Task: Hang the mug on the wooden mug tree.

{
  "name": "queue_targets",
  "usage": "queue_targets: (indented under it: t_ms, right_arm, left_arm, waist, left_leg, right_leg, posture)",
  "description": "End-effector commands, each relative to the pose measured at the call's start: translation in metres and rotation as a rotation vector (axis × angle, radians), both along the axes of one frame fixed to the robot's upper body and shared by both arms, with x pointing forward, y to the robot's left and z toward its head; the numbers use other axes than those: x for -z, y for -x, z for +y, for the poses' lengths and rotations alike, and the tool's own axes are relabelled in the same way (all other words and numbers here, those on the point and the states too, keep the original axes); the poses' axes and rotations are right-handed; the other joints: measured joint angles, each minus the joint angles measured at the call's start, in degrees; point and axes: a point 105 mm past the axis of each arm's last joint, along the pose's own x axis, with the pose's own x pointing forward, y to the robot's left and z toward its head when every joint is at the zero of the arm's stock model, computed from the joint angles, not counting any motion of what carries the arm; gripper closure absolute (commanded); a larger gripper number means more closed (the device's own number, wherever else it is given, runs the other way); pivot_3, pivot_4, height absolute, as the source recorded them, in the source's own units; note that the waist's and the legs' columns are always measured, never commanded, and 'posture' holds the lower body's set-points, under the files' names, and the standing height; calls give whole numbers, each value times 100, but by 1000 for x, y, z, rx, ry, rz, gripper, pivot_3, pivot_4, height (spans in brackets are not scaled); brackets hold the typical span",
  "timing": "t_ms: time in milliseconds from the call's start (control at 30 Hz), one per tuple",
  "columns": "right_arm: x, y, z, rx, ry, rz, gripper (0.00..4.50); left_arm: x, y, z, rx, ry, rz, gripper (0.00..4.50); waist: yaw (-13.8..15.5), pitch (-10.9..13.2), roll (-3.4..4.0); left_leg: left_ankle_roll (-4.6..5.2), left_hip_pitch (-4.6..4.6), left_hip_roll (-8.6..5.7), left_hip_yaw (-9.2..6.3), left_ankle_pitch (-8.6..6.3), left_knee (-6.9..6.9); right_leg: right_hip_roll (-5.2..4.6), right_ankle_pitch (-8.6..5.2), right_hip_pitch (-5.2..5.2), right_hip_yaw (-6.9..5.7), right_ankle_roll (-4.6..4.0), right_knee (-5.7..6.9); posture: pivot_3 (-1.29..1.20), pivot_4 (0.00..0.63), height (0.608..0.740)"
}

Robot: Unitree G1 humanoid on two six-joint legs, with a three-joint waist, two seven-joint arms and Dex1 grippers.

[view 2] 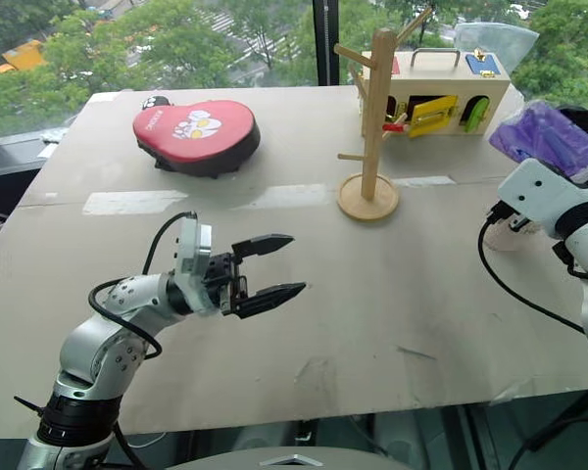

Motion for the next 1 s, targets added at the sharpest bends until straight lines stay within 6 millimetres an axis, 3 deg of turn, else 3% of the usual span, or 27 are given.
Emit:
queue_targets:
  t_ms: [33,167,400,533,633,733,800,900,967,1000]
  right_arm:
    - [-19,5,-16,36,-17,-85,4428]
    - [-17,0,2,-43,-62,-89,4428]
    - [-14,4,-45,155,-140,-120,4428]
    - [13,4,-65,211,-174,-34,4428]
    - [54,3,-74,236,-240,97,4428]
    - [99,6,-86,256,-210,249,3465]
    - [118,12,-94,264,-204,316,2641]
    - [117,19,-97,248,-262,316,1030]
    - [104,20,-90,190,-371,275,120]
    - [98,20,-87,169,-416,249,46]
  left_arm:
    - [-13,6,-4,23,18,-49,0]
    - [-14,6,-5,18,19,-50,0]
    - [-16,6,-7,10,24,-53,0]
    - [-17,6,-8,7,24,-53,0]
    - [-18,5,-9,6,25,-54,0]
    - [-17,4,-11,10,25,-51,0]
    - [-18,5,-12,15,24,-50,0]
    - [-18,6,-10,15,20,-50,0]
    - [-18,6,-8,10,18,-48,0]
    - [-18,6,-8,9,17,-47,0]
  waist:
    - [-13,0,0]
    - [-105,0,3]
    - [-44,0,3]
    - [-14,0,3]
    - [-31,-1,3]
    - [-37,-1,4]
    - [-38,-3,7]
    - [-39,-5,18]
    - [-36,-5,17]
    - [-35,-4,17]
  left_leg:
    - [0,0,-2,0,0,0]
    - [0,9,5,6,0,-1]
    - [0,7,1,6,0,0]
    - [0,6,0,5,0,0]
    - [0,7,1,6,0,0]
    - [1,9,1,7,0,0]
    - [1,11,1,10,0,0]
    - [1,12,1,15,0,0]
    - [1,13,3,12,0,1]
    - [2,15,5,11,0,1]
  right_leg:
    - [0,0,0,1,0,0]
    - [6,0,-1,7,0,3]
    - [8,0,0,12,0,5]
    - [9,0,0,9,0,5]
    - [8,0,0,13,0,5]
    - [9,0,2,13,0,5]
    - [11,0,3,14,0,5]
    - [15,0,3,19,0,6]
    - [18,1,5,16,0,5]
    - [18,0,7,16,0,5]
  posture:
    - [0,150,740]
    - [0,150,740]
    - [0,150,740]
    - [0,150,740]
    - [0,150,740]
    - [0,150,740]
    - [0,150,740]
    - [0,150,740]
    - [0,150,740]
    - [0,150,740]
